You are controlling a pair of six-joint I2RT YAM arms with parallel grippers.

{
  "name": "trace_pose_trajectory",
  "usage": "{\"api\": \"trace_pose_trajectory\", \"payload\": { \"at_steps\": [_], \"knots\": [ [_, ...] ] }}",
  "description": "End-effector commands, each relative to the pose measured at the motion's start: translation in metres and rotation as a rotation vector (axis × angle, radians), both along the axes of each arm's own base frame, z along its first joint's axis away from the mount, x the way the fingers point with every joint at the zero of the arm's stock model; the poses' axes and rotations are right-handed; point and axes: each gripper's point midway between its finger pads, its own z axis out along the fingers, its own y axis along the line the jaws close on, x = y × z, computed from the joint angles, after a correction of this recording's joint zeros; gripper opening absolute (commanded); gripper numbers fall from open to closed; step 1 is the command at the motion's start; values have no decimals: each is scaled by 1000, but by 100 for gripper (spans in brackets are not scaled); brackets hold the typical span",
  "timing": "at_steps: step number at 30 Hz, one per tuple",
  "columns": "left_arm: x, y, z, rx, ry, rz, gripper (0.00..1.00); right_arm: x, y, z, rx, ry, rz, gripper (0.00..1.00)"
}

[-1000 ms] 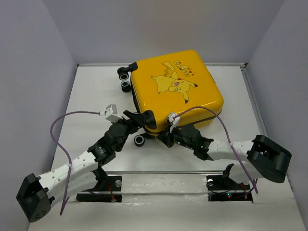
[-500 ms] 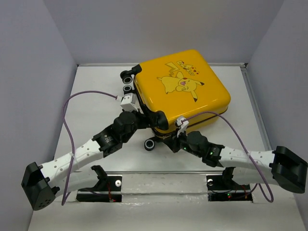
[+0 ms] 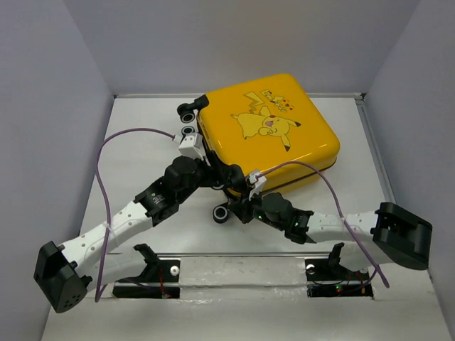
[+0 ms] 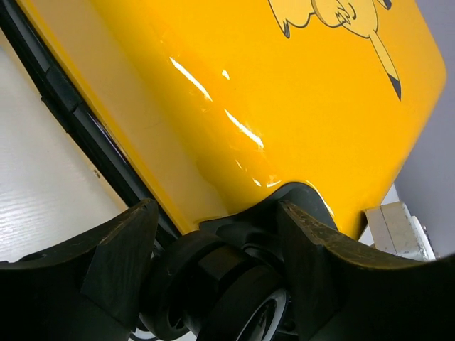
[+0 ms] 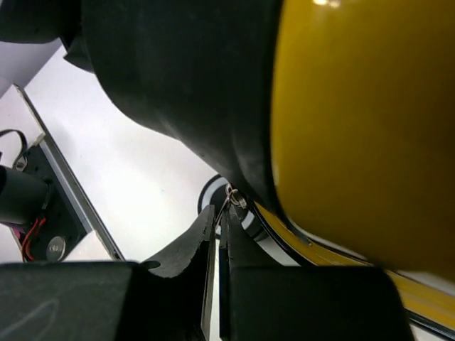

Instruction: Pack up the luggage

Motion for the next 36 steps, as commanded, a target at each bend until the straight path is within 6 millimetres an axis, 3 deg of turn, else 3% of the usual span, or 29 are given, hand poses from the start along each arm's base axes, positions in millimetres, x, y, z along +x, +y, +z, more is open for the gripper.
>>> {"api": "trace_pose_trajectory", "payload": {
  "at_steps": [1,2,3,4,5,6,7,8,9,10,12,15,17,18,20,21,25,29,31,36],
  "knots": [
    [1,-45,75,-231,-172,-111,6,-94,39,38,186,92,382,7],
    [3,-40,80,-211,-190,-94,6,-91,32,37,168,88,355,7],
    [6,-34,89,-193,-215,-70,6,-90,18,22,109,105,326,8],
    [10,-19,91,-150,-225,-11,10,-85,6,41,142,62,284,9],
    [13,-9,96,-118,-250,16,17,-84,-7,29,82,78,255,9],
    [15,-1,104,-106,-269,36,27,-85,-19,24,59,83,237,14],
    [21,13,105,-76,-274,71,57,-78,-28,24,48,70,187,24],
    [24,24,110,-60,-282,102,74,-80,-42,24,25,75,169,38],
    [28,34,121,-42,-298,131,92,-79,-49,24,11,85,147,59],
    [32,43,116,-2,-278,151,96,-77,-56,23,1,92,122,66],
    [47,66,119,58,-267,213,99,-70,-72,22,-14,92,47,74],
    [79,98,117,120,-244,315,99,-58,-92,22,-28,81,-54,74],
    [100,106,96,152,-184,310,98,-55,-96,24,-23,70,-77,73],
    [115,128,91,158,-162,358,96,-55,-96,26,-20,61,-76,72],
    [135,134,65,150,-81,329,95,-51,-99,23,-30,61,-93,71],
    [145,148,58,133,-61,344,94,-51,-99,21,-33,61,-96,70],
    [171,138,40,50,-13,251,91,-45,-104,17,-38,54,-137,69],
    [187,125,55,-66,-59,173,92,-45,-108,12,-48,49,-144,69],
    [194,123,66,-47,-110,146,90,-46,-108,10,-47,52,-137,69],
    [202,127,51,110,-123,87,82,-49,-109,6,-33,51,-123,69]
  ]
}}
